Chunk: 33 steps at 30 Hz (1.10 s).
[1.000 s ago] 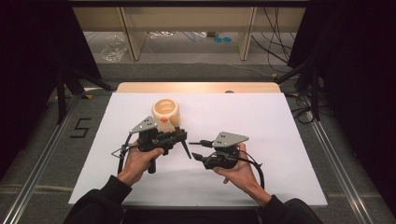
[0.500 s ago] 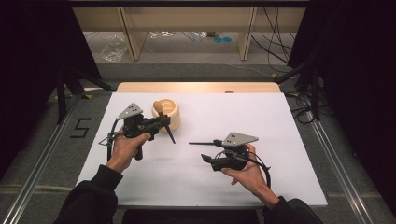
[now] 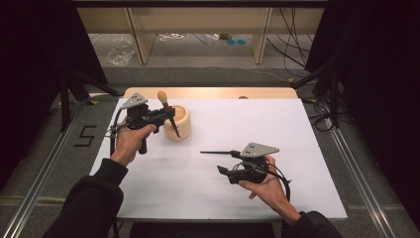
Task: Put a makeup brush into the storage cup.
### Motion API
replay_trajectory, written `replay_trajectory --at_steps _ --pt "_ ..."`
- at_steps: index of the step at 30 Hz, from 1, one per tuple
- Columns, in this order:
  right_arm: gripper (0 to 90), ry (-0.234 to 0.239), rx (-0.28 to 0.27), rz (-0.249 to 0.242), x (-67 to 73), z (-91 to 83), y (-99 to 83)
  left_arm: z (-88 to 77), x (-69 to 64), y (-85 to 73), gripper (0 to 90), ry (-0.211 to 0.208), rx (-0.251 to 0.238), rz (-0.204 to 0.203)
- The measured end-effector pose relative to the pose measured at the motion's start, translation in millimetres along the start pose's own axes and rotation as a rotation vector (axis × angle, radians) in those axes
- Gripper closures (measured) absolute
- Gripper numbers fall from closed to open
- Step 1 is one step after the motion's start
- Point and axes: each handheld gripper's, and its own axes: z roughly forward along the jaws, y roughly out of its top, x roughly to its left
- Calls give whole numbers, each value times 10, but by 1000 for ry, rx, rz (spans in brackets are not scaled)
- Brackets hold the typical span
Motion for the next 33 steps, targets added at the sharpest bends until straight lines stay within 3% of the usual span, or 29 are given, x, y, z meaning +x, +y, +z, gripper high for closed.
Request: replay_trajectory --at_steps 13,33 --pt "277 6 14 5 6 -14 -21 54 87 159 773 25 8 -7" --pt "249 5 10 10 8 6 -25 243 179 361 773 81 8 28"
